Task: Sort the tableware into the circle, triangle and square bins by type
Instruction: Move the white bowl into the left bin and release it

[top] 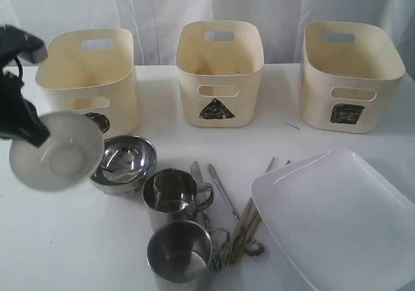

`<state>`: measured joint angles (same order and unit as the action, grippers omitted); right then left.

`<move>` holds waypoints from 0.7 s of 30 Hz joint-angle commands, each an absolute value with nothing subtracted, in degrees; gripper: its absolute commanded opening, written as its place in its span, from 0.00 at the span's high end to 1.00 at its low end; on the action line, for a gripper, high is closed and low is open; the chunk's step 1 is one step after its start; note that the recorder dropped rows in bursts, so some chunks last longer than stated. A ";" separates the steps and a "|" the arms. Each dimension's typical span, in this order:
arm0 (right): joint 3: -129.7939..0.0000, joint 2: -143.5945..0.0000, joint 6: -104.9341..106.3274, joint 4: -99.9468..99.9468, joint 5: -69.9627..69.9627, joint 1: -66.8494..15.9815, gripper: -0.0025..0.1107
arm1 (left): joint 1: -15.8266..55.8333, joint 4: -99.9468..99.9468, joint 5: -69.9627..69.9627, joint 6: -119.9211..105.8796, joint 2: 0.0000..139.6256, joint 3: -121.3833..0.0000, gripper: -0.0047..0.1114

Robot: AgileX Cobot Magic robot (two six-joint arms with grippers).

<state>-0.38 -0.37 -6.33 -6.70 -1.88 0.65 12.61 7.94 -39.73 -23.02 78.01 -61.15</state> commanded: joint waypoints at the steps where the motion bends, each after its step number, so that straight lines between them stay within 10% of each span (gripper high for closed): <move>1: 0.00 0.00 -6.49 -7.15 -1.75 0.47 0.98 | 12.72 -1.19 -35.97 -13.26 78.41 -69.37 0.96; 21: 0.00 0.00 -6.49 -7.15 -1.75 0.47 0.98 | 7.30 -8.08 -34.32 -1.03 114.27 -107.64 0.96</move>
<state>-0.38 -0.37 -6.33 -6.70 -1.88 0.65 7.73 -9.87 -34.06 -1.77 111.56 -105.10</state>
